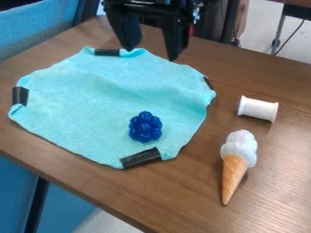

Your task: Fold the cloth from top to bottom

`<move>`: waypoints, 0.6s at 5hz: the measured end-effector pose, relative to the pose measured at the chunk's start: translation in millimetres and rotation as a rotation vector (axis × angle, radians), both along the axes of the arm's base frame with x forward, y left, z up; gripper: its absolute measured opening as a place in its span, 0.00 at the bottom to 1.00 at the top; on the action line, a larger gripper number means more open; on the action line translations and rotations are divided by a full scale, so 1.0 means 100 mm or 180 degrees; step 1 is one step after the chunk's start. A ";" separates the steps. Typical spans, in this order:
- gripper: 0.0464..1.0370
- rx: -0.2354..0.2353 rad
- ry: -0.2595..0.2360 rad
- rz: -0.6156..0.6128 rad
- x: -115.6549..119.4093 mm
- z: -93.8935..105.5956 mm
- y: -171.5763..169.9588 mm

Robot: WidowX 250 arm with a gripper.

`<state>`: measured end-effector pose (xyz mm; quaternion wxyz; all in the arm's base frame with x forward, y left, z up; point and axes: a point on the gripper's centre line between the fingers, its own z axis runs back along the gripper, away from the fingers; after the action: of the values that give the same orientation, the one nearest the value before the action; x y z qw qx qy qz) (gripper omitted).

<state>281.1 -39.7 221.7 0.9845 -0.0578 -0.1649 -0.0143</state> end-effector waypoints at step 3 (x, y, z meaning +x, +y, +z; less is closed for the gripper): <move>0.96 -0.0107 0.0488 -0.0504 0.17 -0.12 0.65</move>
<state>297.9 25.0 209.2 0.9889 -0.0881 -0.0843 -0.0848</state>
